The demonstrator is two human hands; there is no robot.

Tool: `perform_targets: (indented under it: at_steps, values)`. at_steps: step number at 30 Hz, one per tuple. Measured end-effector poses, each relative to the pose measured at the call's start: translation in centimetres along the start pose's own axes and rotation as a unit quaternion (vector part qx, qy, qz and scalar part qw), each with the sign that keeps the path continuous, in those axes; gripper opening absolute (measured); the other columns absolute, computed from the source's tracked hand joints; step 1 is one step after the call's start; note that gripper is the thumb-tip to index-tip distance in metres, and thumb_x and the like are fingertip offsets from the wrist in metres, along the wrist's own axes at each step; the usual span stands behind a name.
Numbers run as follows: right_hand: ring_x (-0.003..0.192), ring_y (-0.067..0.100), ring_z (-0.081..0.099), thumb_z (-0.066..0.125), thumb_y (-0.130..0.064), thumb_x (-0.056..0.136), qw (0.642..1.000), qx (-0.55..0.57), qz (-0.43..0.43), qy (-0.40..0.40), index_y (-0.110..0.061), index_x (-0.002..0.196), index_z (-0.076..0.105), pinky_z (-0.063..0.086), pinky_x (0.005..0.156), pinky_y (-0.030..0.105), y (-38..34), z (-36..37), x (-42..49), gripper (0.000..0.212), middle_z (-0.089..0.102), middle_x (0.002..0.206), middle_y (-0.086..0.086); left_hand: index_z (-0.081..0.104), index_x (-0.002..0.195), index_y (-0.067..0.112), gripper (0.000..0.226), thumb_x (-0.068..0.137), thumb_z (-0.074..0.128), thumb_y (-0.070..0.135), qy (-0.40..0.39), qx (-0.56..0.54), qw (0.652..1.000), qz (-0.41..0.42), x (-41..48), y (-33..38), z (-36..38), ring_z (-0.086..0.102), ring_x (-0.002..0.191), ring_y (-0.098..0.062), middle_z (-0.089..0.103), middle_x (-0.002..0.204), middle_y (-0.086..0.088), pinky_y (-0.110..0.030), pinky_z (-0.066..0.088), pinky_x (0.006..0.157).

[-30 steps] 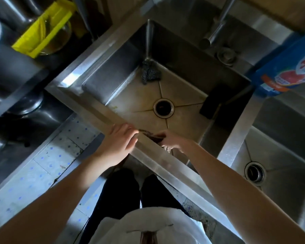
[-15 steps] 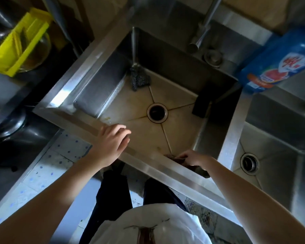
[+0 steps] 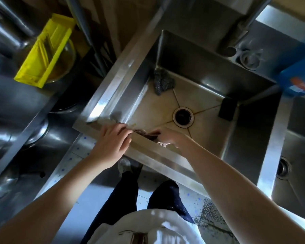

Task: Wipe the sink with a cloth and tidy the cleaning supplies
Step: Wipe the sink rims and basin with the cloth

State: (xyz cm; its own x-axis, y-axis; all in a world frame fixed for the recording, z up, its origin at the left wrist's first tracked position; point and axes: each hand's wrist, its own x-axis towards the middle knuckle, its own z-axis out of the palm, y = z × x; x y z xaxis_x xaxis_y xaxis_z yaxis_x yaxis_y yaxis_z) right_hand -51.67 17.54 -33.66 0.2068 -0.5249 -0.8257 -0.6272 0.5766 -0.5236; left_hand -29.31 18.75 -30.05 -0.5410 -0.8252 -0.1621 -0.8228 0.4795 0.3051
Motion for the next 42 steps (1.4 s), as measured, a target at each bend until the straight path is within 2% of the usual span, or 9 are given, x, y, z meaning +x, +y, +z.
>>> perform_targets:
  at_steps: [2, 6, 9, 17, 23, 27, 31, 36, 42]
  values:
    - [0.08, 0.017, 0.055, 0.05, 0.0, 0.092, 1.0, -0.009, -0.022, 0.012, -0.017, 0.123, 0.063, 0.041, 0.059, 0.02, -0.5, 0.2, 0.3, 0.038, 0.069, 0.101, 0.006, 0.062, 0.108, 0.018, 0.035, 0.09, 0.036, 0.035, 0.006, -0.001, 1.0, 0.005, 0.3, -0.2, 0.0, 0.055, 0.108, -0.025, 0.059, 0.115, -0.003, -0.044, 0.036, 0.09]
    - [0.069, 0.002, 0.049, 0.05, -0.002, 0.091, 0.999, 0.002, -0.018, 0.037, -0.016, 0.119, 0.066, 0.035, 0.049, 0.004, 1.6, 0.2, -0.6, 0.035, 0.062, 0.082, -0.013, 0.061, 0.108, 0.02, 0.034, 0.092, 0.036, 0.035, 0.005, 0.02, 1.0, 0.024, 0.8, 0.0, 0.3, 0.056, 0.104, -0.022, 0.057, 0.114, 0.0, -0.038, 0.027, 0.087]
    - [0.078, 0.011, 0.052, 0.053, -0.011, 0.093, 0.999, -0.001, -0.005, 0.039, -0.016, 0.116, 0.067, 0.038, 0.062, 0.017, 4.5, -0.4, -2.5, 0.027, 0.063, 0.089, -0.005, 0.062, 0.107, 0.02, 0.032, 0.093, 0.037, 0.035, 0.011, 0.039, 0.999, 0.028, 1.3, 1.2, 0.5, 0.057, 0.1, -0.021, 0.059, 0.11, 0.001, -0.038, 0.026, 0.09]
    - [0.073, 0.013, 0.057, 0.047, 0.007, 0.09, 0.992, -0.034, 0.116, 0.048, -0.022, 0.117, 0.067, 0.044, 0.054, 0.016, 15.9, -3.0, -8.2, 0.045, 0.064, 0.096, -0.008, 0.064, 0.097, 0.019, 0.032, 0.089, 0.037, 0.034, 0.02, 0.006, 0.999, 0.03, 2.0, 5.8, 1.0, 0.057, 0.086, -0.027, 0.061, 0.096, -0.003, -0.038, 0.03, 0.081]
    - [0.096, 0.018, 0.06, 0.04, 0.013, 0.087, 0.986, -0.052, 0.149, 0.051, -0.016, 0.118, 0.067, 0.045, 0.077, 0.022, 19.0, -3.5, -9.1, 0.05, 0.066, 0.115, 0.004, 0.065, 0.099, 0.017, 0.038, 0.09, 0.032, 0.034, -0.027, -0.005, 0.999, 0.041, 2.0, 7.0, 1.4, 0.059, 0.087, -0.026, 0.061, 0.097, -0.002, -0.034, 0.028, 0.082]
    - [0.059, 0.007, 0.053, 0.038, 0.011, 0.09, 0.986, -0.061, 0.155, 0.03, -0.018, 0.116, 0.068, 0.039, 0.043, 0.013, 17.3, -3.5, -7.8, 0.049, 0.062, 0.084, -0.007, 0.064, 0.102, 0.015, 0.04, 0.092, 0.03, 0.034, -0.04, -0.01, 0.998, 0.05, 1.6, 6.5, 1.0, 0.059, 0.089, -0.026, 0.062, 0.099, -0.003, -0.033, 0.026, 0.086]
    - [0.066, 0.02, 0.055, 0.039, 0.001, 0.095, 0.992, -0.056, 0.11, 0.004, -0.026, 0.115, 0.066, 0.045, 0.055, 0.027, 13.2, -2.3, -4.6, 0.043, 0.065, 0.093, 0.009, 0.064, 0.103, 0.016, 0.039, 0.092, 0.032, 0.035, -0.04, -0.018, 0.998, 0.049, 1.1, 5.2, 0.0, 0.058, 0.091, -0.026, 0.061, 0.101, -0.001, -0.034, 0.028, 0.089]
    - [0.05, 0.017, 0.04, 0.04, -0.007, 0.098, 0.998, -0.02, 0.062, -0.008, -0.031, 0.068, 0.06, 0.033, 0.047, 0.022, 5.5, -0.6, -0.2, 0.044, 0.047, 0.059, 0.005, 0.065, 0.103, 0.015, 0.036, 0.092, 0.036, 0.034, -0.034, -0.002, 0.998, 0.045, 0.7, 2.2, -1.1, 0.058, 0.094, -0.026, 0.061, 0.105, -0.002, -0.036, 0.035, 0.088]
    - [0.046, 0.016, 0.04, 0.035, 0.008, 0.094, 0.999, -0.028, 0.002, -0.047, -0.022, 0.126, 0.058, 0.036, 0.042, 0.022, -3.7, 0.7, 3.8, 0.05, 0.045, 0.059, 0.007, 0.062, 0.104, 0.016, 0.035, 0.091, 0.036, 0.035, -0.056, 0.002, 0.998, 0.043, 0.2, -0.9, -2.0, 0.056, 0.101, -0.025, 0.06, 0.108, -0.001, -0.039, 0.037, 0.09]
